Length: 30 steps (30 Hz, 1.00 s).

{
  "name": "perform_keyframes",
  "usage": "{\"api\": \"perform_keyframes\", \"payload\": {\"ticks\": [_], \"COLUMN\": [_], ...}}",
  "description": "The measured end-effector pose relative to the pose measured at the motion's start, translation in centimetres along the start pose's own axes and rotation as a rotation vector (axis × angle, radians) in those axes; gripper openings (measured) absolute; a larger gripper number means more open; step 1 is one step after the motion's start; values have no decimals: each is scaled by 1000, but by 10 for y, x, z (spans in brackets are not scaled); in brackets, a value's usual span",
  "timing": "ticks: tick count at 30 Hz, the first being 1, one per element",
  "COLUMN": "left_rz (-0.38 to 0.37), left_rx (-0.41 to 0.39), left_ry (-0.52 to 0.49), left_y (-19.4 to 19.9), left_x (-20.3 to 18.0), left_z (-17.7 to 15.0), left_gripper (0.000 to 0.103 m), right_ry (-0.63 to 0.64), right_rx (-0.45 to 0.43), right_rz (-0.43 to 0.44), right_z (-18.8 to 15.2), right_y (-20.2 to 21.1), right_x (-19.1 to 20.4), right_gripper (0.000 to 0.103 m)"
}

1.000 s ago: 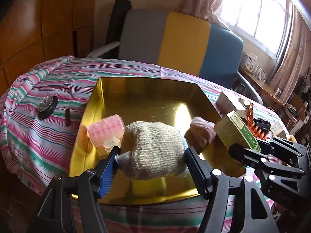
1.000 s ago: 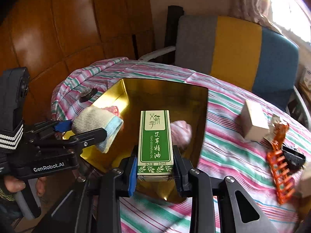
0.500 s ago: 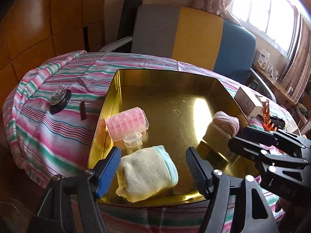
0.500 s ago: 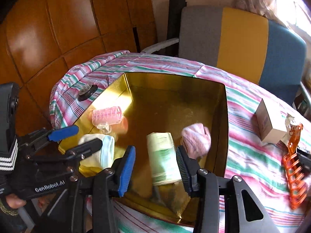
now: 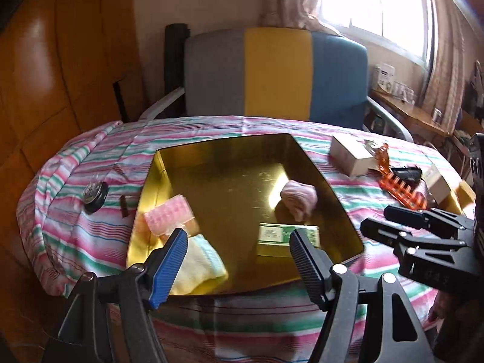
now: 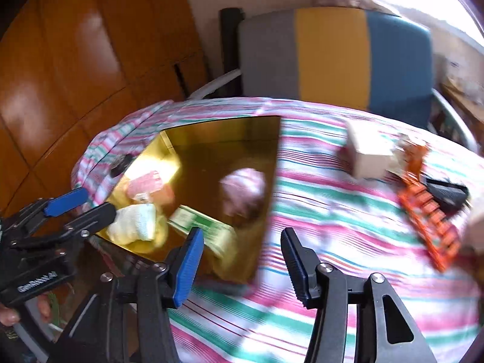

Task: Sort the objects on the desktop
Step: 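Open the left gripper to drop the sock while the right drops the green box in the tray, then reach the right gripper toward the yellow sponge beside the white box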

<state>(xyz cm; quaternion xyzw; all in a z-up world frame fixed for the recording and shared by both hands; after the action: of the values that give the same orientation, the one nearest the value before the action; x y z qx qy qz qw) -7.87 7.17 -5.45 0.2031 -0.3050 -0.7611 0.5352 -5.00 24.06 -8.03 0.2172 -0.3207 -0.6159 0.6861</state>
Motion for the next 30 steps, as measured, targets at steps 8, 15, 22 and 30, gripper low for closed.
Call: {"api": "perform_keyframes", "payload": {"ticks": [8,15,22,30], "left_rz": [-51,-91,-114,-144], "left_rx": [2,30,113,140], "left_ry": [-126,-214,-288,-377], "left_y": [8,1,-29,-41], "left_x": [-59,-104,-137,-164], "left_z": [-3,-10,-34,-62], "left_gripper": [71,71,71,74], "right_ry": [-210,-433,-606,-764], "right_rx": [-27,-75,-157,-172], "right_rz": [-189,-401,-550,-598], "right_z": [-42,-84,-101,-108], "right_y": [59,125,169,169], "right_x": [-124,-239,-325,-389], "right_gripper": [57,57,62,62]}}
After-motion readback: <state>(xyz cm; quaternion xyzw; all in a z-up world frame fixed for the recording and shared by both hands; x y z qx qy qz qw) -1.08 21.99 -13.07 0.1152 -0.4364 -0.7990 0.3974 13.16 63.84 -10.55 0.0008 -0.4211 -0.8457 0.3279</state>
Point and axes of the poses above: each gripper's, at about its wrist camera, not at the fingertips, and y roughly against the way its jaws point, x to its left, z to its top, the point moved 8 cm from there along -y, roughly the way its jaws point, and after that the axes turned 3 degrees about y, right-handed, at the moved point
